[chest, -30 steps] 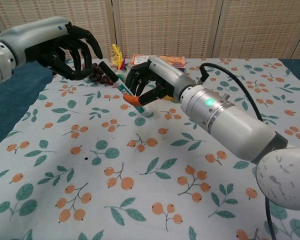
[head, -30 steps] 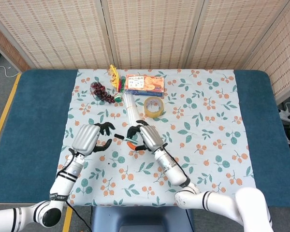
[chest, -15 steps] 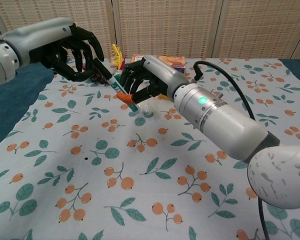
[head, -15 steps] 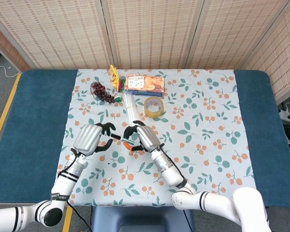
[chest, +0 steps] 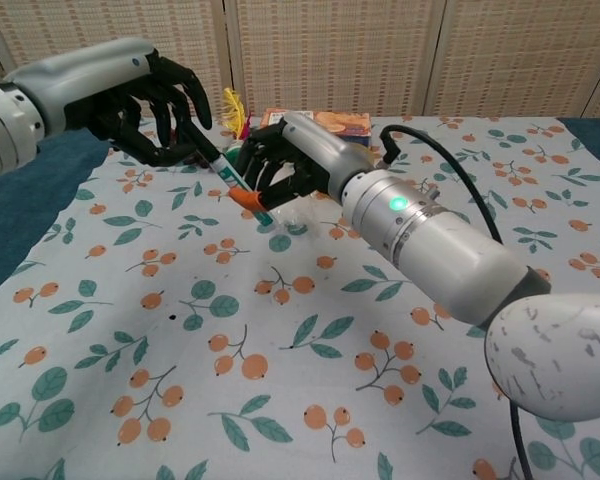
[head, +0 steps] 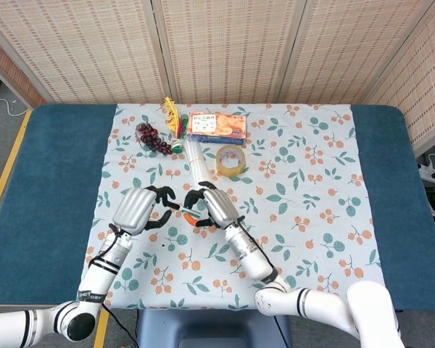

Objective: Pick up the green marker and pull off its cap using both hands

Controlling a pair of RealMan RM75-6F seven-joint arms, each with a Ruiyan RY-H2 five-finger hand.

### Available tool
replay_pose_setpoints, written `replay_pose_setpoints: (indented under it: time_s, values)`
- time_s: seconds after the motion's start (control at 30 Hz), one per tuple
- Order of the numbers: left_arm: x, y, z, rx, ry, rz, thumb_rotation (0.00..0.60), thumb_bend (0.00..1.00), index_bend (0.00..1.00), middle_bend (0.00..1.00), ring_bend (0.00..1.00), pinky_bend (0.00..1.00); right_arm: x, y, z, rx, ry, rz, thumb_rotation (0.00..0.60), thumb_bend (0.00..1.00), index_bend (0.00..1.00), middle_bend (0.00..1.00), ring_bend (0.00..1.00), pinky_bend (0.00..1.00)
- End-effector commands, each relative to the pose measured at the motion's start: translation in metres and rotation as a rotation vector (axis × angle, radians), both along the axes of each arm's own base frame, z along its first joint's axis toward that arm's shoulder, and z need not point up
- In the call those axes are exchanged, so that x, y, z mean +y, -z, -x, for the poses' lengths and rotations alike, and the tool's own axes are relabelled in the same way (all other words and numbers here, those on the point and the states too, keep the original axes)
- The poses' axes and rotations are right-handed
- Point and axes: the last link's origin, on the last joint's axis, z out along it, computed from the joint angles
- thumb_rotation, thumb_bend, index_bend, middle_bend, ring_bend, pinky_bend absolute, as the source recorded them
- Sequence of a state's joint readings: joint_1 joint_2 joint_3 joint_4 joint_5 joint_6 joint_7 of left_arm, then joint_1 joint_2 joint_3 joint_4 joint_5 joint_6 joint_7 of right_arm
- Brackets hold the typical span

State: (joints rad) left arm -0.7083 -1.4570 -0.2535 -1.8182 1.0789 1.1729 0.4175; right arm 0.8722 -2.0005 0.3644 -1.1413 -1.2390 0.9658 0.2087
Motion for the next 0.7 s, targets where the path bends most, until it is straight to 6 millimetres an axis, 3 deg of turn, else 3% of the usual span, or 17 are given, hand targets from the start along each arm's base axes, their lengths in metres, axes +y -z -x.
replay_pose_setpoints:
  time_s: [0.03,0.7]
  values:
    - [0.0002,0.0008,-0.0009,0.004,0.003,-0.001,0.600,0.37,0.41,0.52,0.48,0.73,0.0001,0.0008,-0.0012,-0.006,0.003,-0.004,0.600,0.44,0.83,0.68,0.44,0.15]
    - [0.0011,0.0042,-0.0041,0.007,0.008,-0.001,0.600,0.37,0.46,0.58,0.48,0.74,-0.0004,0.0007,-0.0049,-0.019,0.008,-0.010,0.600,0.44,0.83,0.68,0.44,0.15]
